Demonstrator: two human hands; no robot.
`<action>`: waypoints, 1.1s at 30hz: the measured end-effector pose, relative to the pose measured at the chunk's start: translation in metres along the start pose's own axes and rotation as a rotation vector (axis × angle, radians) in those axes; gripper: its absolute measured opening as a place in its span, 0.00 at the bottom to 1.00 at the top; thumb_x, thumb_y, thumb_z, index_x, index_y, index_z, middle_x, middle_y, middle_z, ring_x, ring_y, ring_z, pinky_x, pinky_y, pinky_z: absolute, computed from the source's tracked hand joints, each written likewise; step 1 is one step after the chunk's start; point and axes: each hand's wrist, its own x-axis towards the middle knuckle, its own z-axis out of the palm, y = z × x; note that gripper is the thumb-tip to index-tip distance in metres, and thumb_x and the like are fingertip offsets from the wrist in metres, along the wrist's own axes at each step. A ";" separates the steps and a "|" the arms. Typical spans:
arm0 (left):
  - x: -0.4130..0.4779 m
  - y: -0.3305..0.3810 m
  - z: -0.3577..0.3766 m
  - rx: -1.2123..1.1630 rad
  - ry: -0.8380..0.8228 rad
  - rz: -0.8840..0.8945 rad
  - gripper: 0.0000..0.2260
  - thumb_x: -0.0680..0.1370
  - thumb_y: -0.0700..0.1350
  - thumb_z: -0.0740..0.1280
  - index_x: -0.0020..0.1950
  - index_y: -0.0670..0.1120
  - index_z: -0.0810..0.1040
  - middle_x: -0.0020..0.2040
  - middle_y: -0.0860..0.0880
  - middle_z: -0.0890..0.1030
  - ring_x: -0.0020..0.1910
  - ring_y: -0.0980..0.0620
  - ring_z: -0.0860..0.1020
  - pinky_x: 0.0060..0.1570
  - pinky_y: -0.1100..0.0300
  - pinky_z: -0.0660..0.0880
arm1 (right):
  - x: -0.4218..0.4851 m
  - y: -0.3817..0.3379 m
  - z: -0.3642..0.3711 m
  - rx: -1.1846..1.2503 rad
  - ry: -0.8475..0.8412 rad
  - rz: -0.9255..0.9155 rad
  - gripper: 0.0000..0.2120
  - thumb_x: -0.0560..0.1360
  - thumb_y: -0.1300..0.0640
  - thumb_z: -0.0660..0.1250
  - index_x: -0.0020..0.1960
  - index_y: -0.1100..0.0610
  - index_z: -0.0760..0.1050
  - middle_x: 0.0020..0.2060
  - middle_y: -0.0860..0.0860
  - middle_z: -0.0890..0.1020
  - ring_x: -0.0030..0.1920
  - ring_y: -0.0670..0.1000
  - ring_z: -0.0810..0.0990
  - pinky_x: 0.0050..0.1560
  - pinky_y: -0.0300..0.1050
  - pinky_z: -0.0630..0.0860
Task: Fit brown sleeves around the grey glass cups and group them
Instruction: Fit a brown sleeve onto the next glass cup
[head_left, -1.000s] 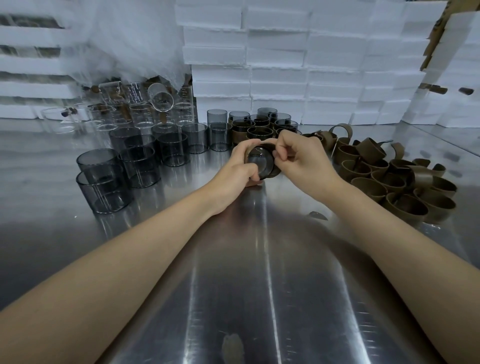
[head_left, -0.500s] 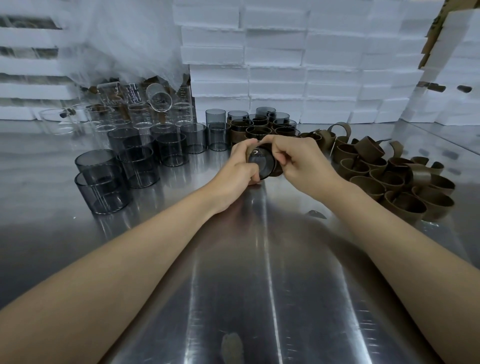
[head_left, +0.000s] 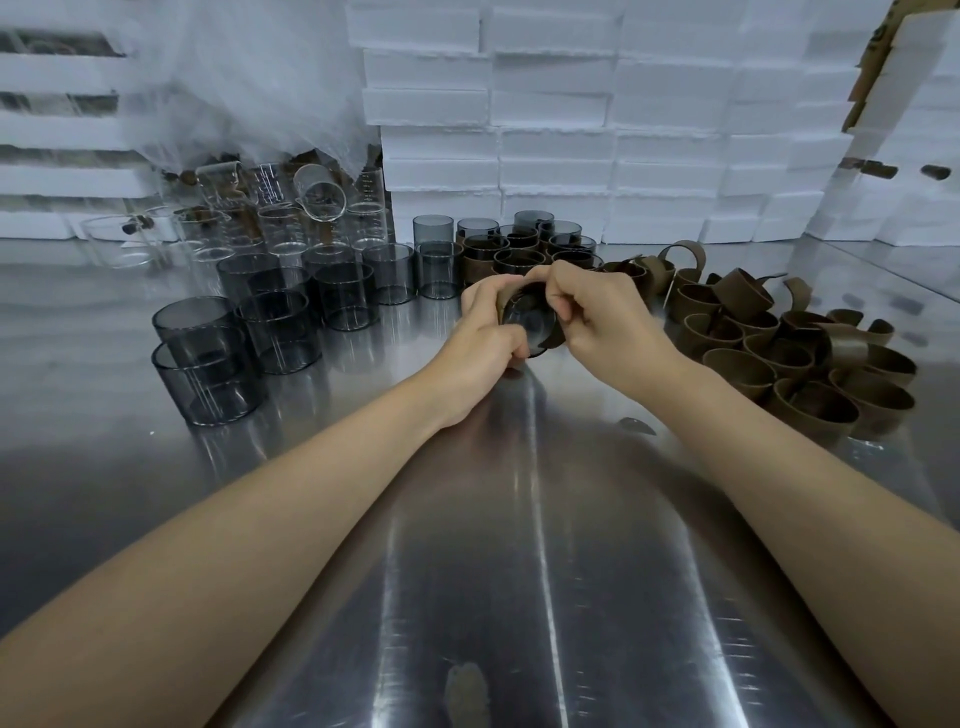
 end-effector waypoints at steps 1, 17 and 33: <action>0.001 -0.001 0.000 0.006 0.001 0.005 0.27 0.72 0.29 0.58 0.67 0.51 0.69 0.66 0.49 0.62 0.63 0.41 0.72 0.55 0.43 0.77 | -0.001 0.000 0.000 -0.002 0.005 0.016 0.15 0.69 0.76 0.58 0.39 0.57 0.64 0.34 0.57 0.75 0.41 0.54 0.79 0.36 0.47 0.66; 0.007 -0.008 -0.008 -0.227 -0.001 -0.035 0.22 0.74 0.39 0.65 0.68 0.50 0.69 0.71 0.42 0.68 0.58 0.49 0.79 0.48 0.57 0.78 | -0.005 -0.010 0.023 0.183 0.001 0.200 0.20 0.81 0.57 0.60 0.72 0.51 0.66 0.57 0.42 0.76 0.53 0.34 0.74 0.60 0.28 0.67; 0.008 -0.009 -0.016 -0.171 -0.003 -0.093 0.35 0.59 0.35 0.61 0.65 0.52 0.67 0.61 0.43 0.73 0.52 0.50 0.74 0.42 0.60 0.73 | -0.002 -0.008 0.016 0.151 0.071 0.207 0.22 0.76 0.70 0.58 0.67 0.57 0.75 0.50 0.47 0.81 0.43 0.36 0.78 0.48 0.26 0.70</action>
